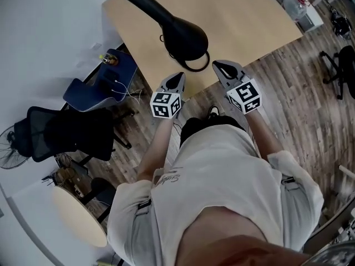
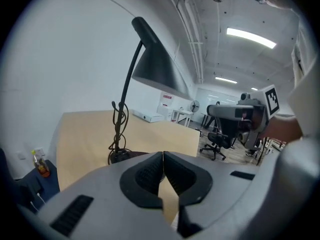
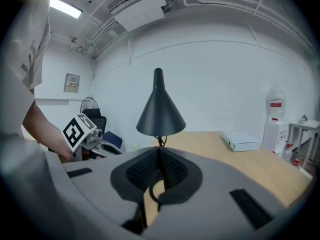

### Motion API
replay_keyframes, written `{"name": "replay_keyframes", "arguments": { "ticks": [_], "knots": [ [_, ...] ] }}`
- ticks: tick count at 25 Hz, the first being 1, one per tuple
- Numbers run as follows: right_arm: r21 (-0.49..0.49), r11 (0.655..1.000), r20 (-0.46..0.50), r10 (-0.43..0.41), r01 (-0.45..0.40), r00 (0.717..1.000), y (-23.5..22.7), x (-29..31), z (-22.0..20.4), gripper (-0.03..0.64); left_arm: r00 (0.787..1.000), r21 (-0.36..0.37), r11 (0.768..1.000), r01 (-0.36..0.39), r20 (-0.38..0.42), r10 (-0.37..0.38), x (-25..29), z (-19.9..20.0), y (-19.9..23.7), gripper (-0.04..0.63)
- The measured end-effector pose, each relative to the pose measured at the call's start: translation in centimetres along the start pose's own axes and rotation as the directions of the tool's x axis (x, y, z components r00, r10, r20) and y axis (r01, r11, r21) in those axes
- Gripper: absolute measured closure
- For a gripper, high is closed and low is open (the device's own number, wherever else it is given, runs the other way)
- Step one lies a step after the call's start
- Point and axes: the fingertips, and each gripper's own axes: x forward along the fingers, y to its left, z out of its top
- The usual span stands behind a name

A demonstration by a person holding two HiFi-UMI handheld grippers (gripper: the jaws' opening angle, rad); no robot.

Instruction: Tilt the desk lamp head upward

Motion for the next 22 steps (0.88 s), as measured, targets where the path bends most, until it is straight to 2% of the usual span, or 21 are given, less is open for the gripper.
{"name": "replay_keyframes", "arguments": {
  "ticks": [8,14,22],
  "knots": [
    [0.021,0.998,-0.026,0.060,-0.059,0.998,-1.8,2.4,-0.6,0.621,0.987,-0.014,1.000,-0.028,-0.157,0.025,6.4,-4.2,2.6,0.580],
    [0.050,0.994,-0.058,0.097,-0.095,0.994,-1.9,3.2,-2.0,0.621,0.961,-0.054,0.998,-0.045,-0.275,0.028,9.6,-8.3,4.5,0.580],
    [0.070,0.989,-0.061,0.135,-0.130,0.989,-2.0,4.0,-2.3,0.621,0.917,0.007,0.998,-0.056,-0.394,0.054,11.5,-11.1,5.5,0.580]
  ]
}}
